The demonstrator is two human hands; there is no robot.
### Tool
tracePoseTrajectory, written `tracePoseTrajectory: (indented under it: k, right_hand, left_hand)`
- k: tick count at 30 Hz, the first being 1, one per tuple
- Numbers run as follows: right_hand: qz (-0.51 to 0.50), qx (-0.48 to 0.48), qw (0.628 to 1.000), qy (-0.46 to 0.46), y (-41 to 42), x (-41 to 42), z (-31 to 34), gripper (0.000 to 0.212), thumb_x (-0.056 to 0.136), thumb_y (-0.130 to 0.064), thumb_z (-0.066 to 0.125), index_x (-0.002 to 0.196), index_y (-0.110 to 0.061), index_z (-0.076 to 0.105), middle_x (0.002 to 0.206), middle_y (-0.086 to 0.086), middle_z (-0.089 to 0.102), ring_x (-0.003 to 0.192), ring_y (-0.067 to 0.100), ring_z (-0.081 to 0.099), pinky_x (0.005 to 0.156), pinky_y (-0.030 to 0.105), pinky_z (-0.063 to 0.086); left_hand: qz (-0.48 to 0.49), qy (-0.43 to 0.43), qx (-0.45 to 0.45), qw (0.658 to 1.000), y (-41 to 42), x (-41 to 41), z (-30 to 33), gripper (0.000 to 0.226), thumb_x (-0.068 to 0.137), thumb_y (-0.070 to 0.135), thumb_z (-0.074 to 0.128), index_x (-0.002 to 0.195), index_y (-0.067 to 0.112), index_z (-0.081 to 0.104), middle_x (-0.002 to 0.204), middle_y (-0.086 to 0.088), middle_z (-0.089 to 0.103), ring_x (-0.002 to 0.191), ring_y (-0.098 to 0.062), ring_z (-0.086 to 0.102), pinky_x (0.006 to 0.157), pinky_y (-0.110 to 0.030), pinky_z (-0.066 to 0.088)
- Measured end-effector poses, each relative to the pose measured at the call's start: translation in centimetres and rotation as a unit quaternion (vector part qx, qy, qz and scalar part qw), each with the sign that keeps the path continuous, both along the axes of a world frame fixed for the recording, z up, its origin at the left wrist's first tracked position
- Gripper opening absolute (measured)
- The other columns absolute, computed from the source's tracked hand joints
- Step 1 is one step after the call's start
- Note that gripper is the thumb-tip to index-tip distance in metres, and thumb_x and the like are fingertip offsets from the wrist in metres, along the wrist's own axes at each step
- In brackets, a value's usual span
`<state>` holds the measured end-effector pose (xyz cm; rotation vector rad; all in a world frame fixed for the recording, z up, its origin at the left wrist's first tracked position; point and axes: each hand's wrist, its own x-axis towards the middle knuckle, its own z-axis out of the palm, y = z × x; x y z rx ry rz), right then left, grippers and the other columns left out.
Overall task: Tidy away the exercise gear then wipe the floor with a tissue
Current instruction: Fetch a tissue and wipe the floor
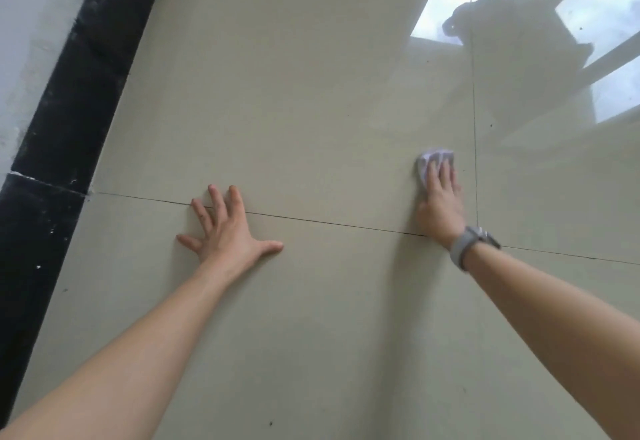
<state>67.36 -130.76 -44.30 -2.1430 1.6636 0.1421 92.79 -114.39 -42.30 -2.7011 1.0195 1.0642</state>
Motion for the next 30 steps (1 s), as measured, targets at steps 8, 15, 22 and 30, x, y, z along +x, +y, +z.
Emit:
tracePoseTrajectory:
  k: [8,15,22,30]
  right_hand:
    - [0.349,-0.028,0.929,-0.120,3.9,10.9,-1.2,0.079,0.072,0.012,0.032,0.145,-0.017,0.023,0.156,0.008,0.013,0.145,0.026,0.008,0.118,0.041,0.005]
    - [0.195,0.000,0.980,-0.050,-3.3,15.0,-0.3,0.086,0.074,0.014,0.029,0.148,-0.023,0.003,0.158,0.001,-0.004,0.145,0.020,-0.006,0.118,0.038,-0.001]
    - [0.450,-0.024,0.887,-0.096,3.2,19.0,-1.0,0.081,0.074,0.006,0.041,0.146,-0.021,0.016,0.157,0.003,0.012,0.145,0.025,0.007,0.117,0.039,0.003]
    - [0.305,-0.008,0.951,-0.046,-3.6,9.5,0.2,0.089,0.071,0.019,0.030,0.146,-0.025,0.011,0.157,0.000,0.004,0.145,0.017,-0.001,0.120,0.042,0.002]
  left_hand:
    - [-0.052,-0.028,0.015,0.998,0.4,1.3,0.5,0.119,0.063,0.063,0.070,0.148,0.027,-0.005,0.157,0.004,-0.017,0.146,-0.026,-0.012,0.108,-0.065,0.017]
    - [-0.109,0.001,0.030,0.994,1.5,3.4,1.1,0.116,0.068,0.050,0.074,0.147,0.031,-0.009,0.156,0.010,-0.020,0.145,-0.016,-0.014,0.112,-0.061,0.014]
    - [0.005,-0.017,0.028,0.999,0.7,3.5,0.6,0.141,0.052,0.047,0.085,0.147,0.017,-0.015,0.155,-0.003,-0.024,0.145,-0.019,-0.019,0.117,-0.049,0.007]
    - [-0.032,-0.036,0.041,0.998,1.0,4.0,0.8,0.141,0.051,0.056,0.081,0.146,0.019,-0.015,0.156,-0.003,-0.023,0.145,-0.020,-0.015,0.117,-0.047,0.010]
